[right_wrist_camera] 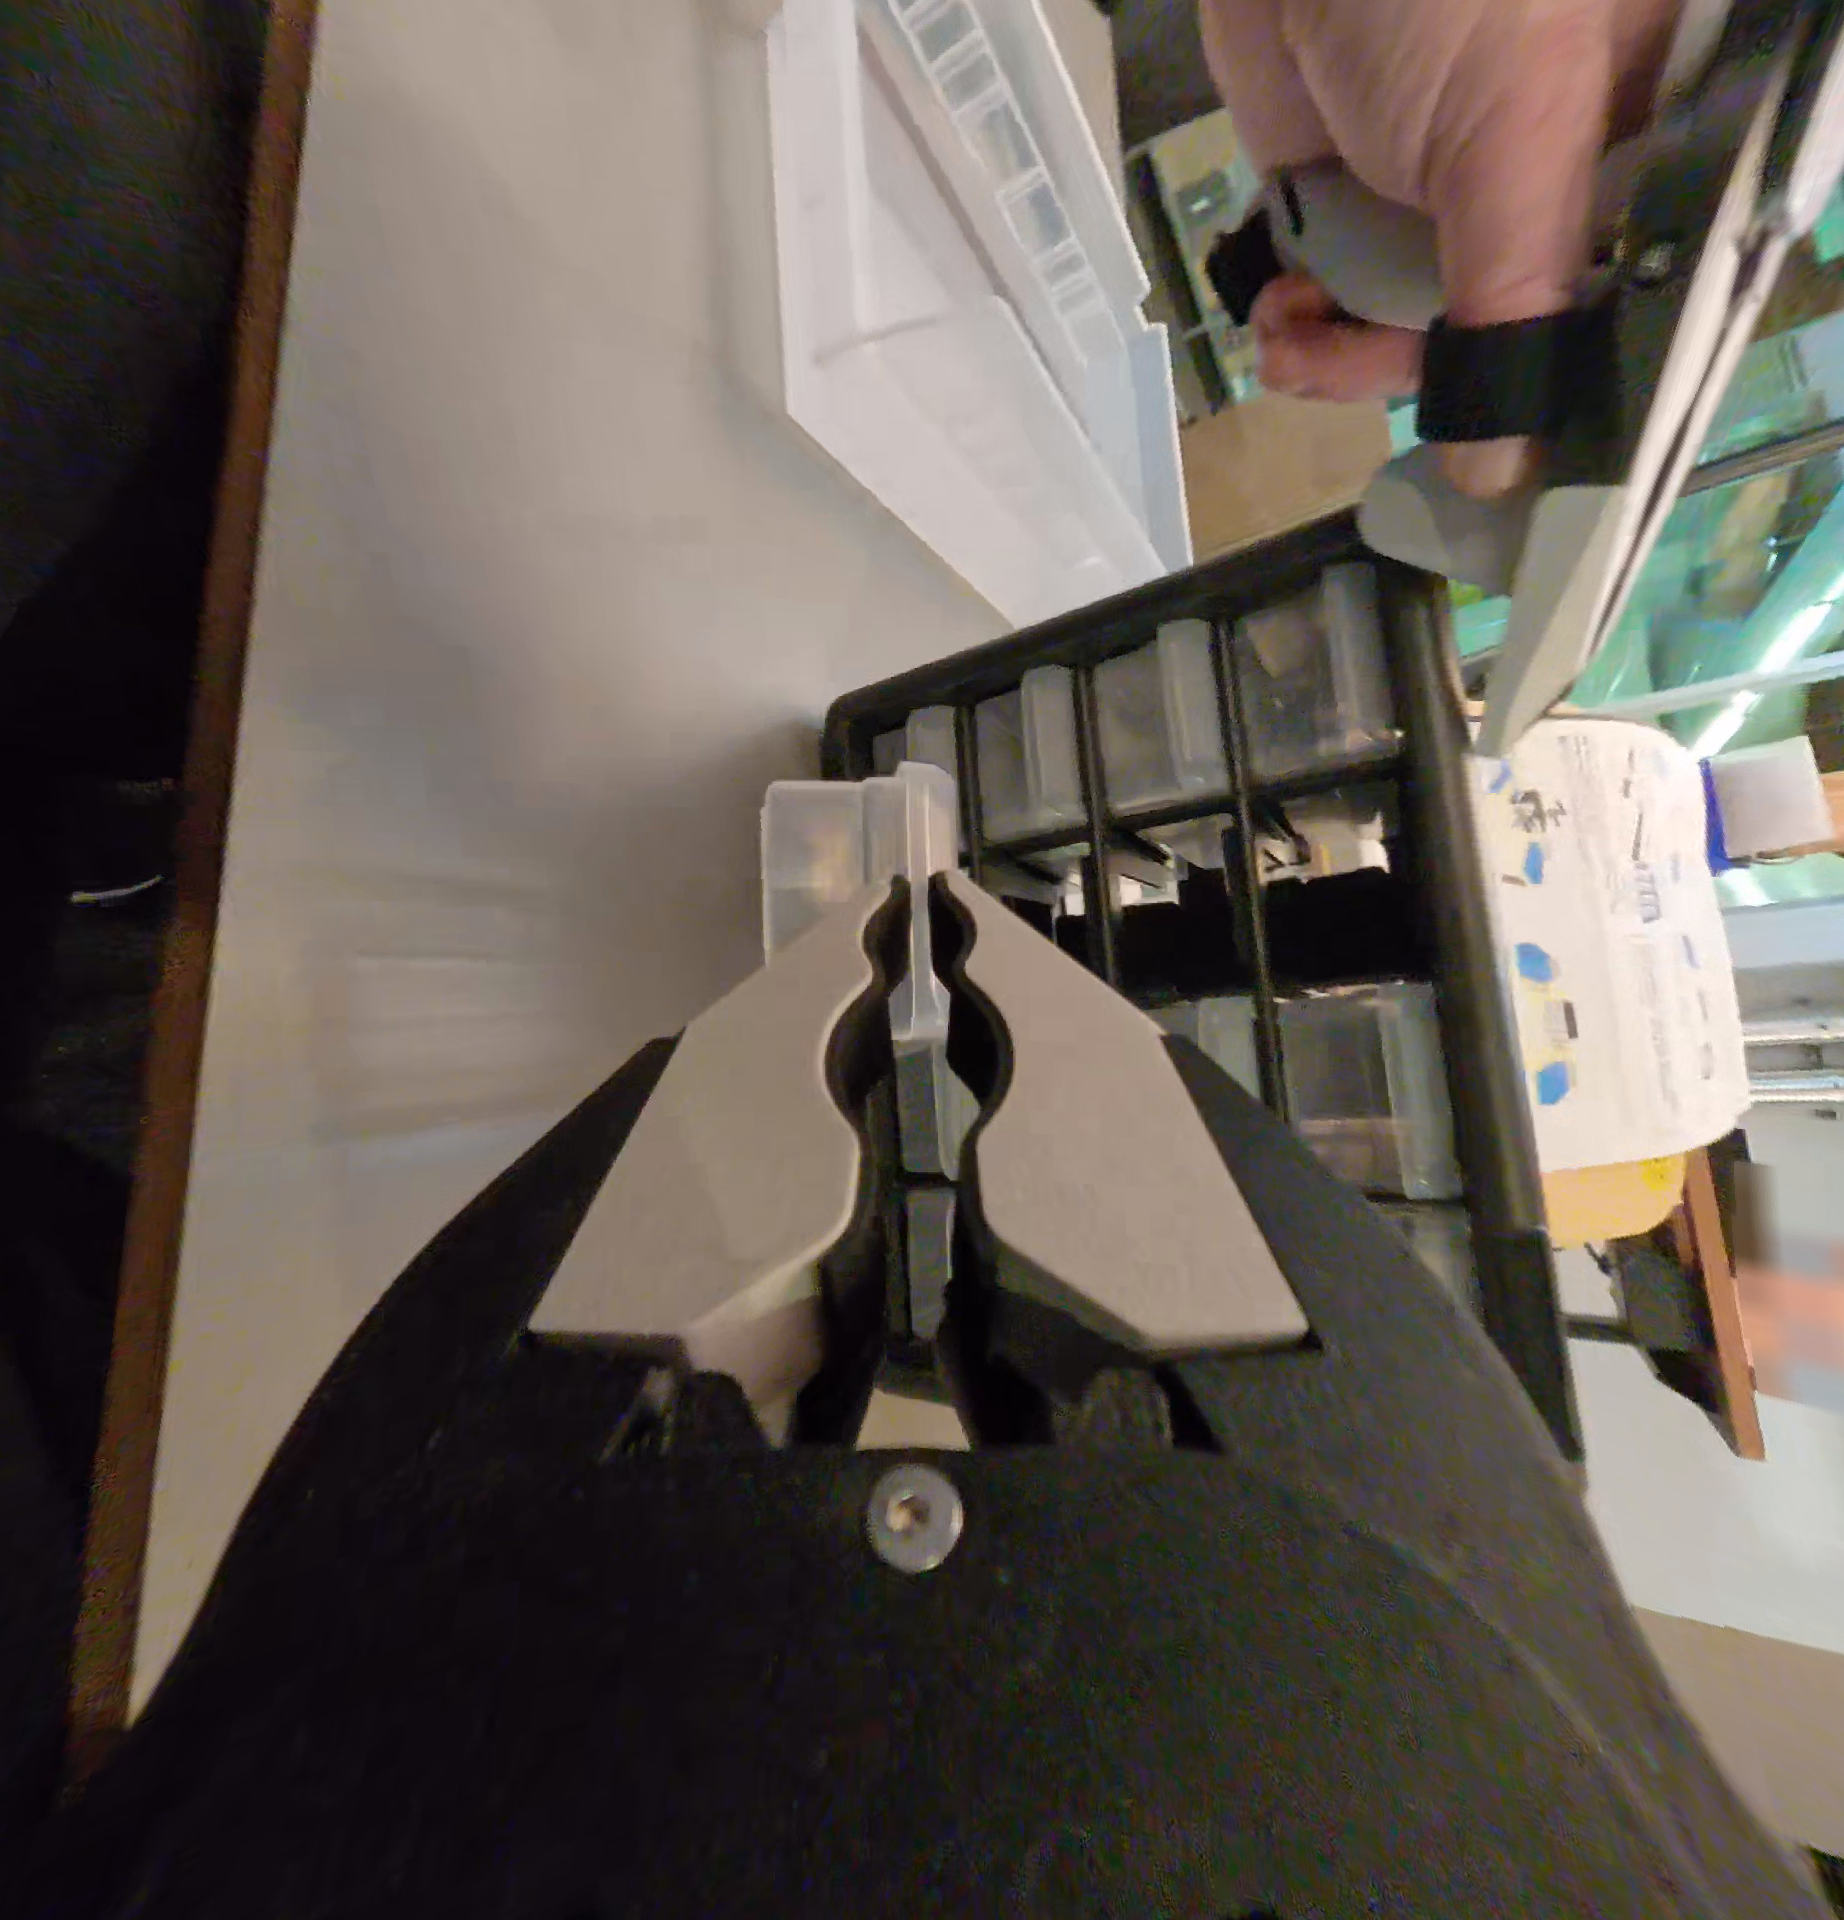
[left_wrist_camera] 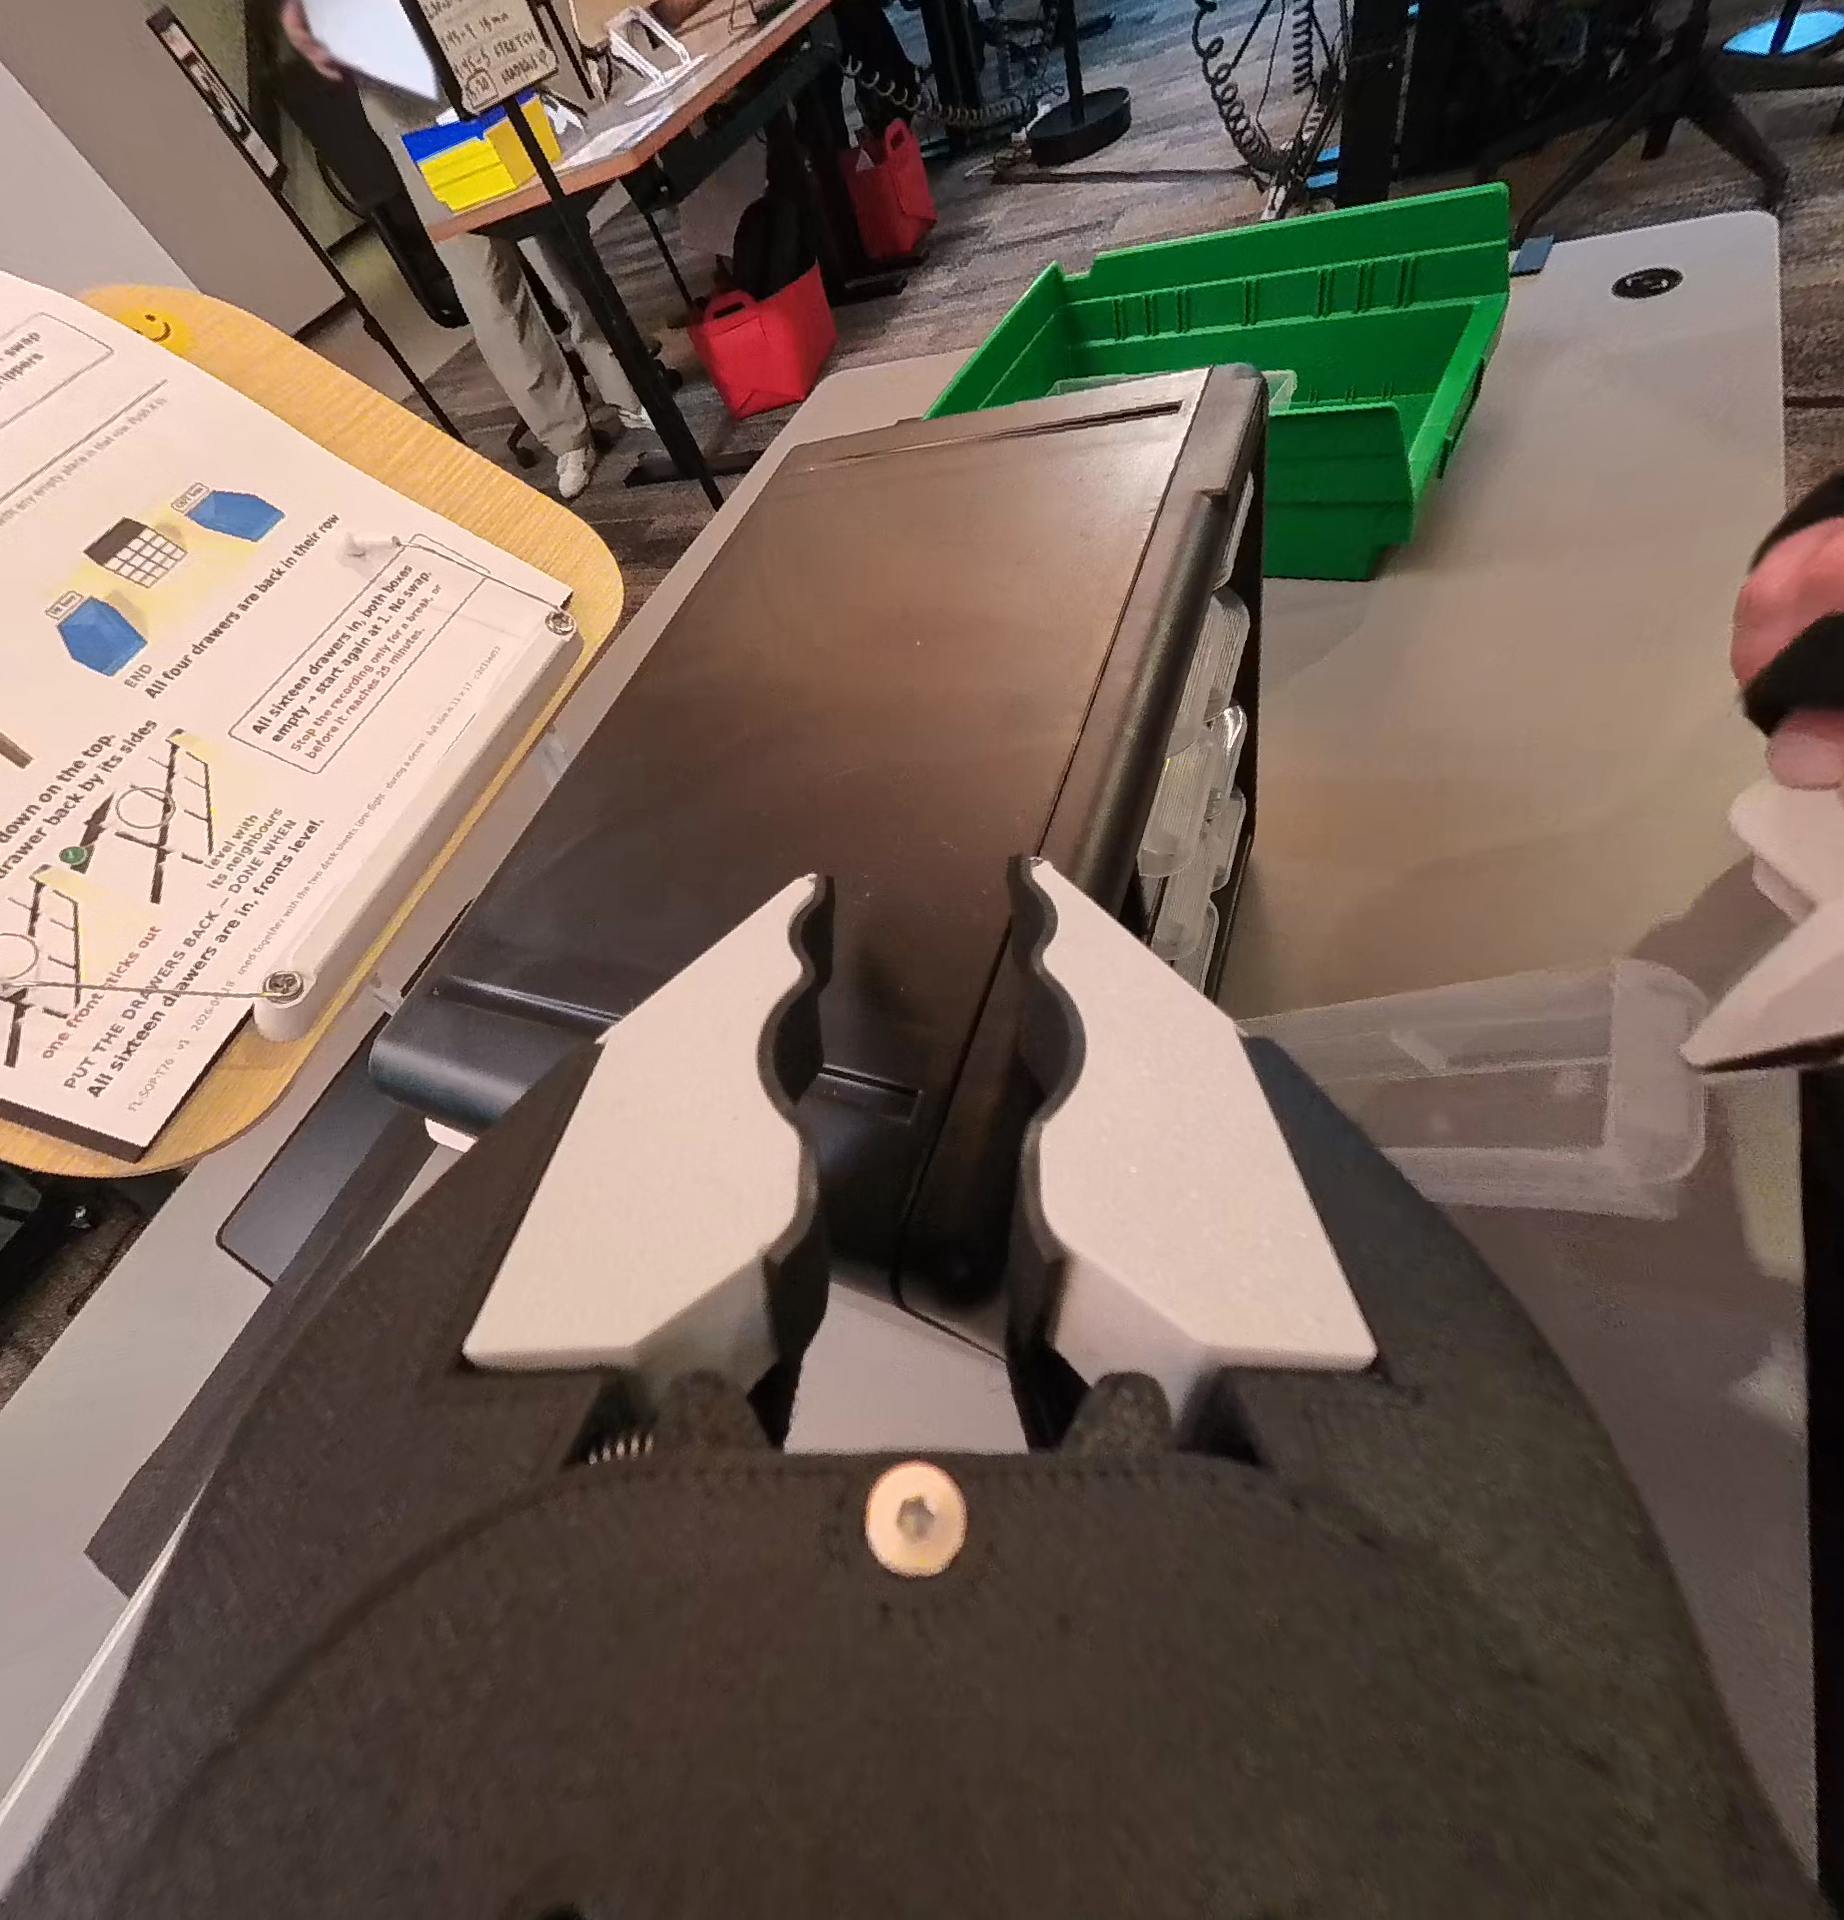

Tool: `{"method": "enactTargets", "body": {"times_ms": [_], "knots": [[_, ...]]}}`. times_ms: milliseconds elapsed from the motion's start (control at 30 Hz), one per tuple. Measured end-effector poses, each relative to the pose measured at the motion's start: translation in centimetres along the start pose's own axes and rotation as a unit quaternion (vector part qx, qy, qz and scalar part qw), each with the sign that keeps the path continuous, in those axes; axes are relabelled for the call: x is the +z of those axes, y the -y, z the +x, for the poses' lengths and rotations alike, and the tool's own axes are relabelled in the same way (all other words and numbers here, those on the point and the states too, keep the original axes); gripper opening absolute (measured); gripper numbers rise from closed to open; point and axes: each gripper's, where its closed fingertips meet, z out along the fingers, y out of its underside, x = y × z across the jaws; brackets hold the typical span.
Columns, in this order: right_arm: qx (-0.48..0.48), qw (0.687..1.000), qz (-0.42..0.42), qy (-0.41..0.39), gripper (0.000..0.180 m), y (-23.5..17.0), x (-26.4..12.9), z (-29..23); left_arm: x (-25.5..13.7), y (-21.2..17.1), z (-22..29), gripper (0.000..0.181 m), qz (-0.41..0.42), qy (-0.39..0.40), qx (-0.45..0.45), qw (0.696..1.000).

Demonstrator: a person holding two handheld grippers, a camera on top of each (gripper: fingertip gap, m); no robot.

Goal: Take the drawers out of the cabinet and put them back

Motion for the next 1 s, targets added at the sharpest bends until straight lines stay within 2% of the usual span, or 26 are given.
{"method": "enactTargets", "body": {"times_ms": [167,267,467,533,600,700,800,867,1000], "knots": [[-0.013,1.0,0.001,0.016,0.002,-0.7,-0.5,0.2,0.0,0.0,0.0,0.033,0.0,0.001,0.0,1.0],[-0.005,0.998,0.005,0.069,0.003,-1.6,-1.5,-1.0,0.0,0.0,0.0,0.033,0.0,0.0,0.0,1.0],[0.034,0.982,-0.059,0.177,0.0,-7.6,-5.9,-4.0,0.0,0.0,0.0,0.033,0.001,-0.001,0.0,1.0],[0.057,0.976,-0.098,0.185,0.012,-10.7,-7.2,-4.3,0.0,0.0,0.0,0.033,0.001,-0.001,0.0,1.0],[0.122,0.967,-0.13,0.183,0.025,-12.7,-7.6,-4.0,0.0,0.0,0.1,0.033,0.0,-0.002,0.0,1.0],[0.257,0.93,-0.155,0.211,0.067,-11.9,-6.3,-4.0,0.0,0.0,0.1,0.032,-0.001,-0.002,0.0,1.0],[0.338,0.901,-0.161,0.221,0.091,-9.7,-3.2,-3.6,0.0,0.0,0.1,0.032,-0.001,-0.001,0.0,1.0],[0.357,0.886,-0.183,0.232,0.094,-9.2,-1.0,-3.9,0.0,0.0,0.1,0.032,-0.001,0.0,-0.001,1.0],[0.353,0.849,-0.266,0.29,0.092,-10.6,1.7,-6.9,0.0,0.0,0.1,0.032,-0.001,0.0,0.0,1.0]]}}
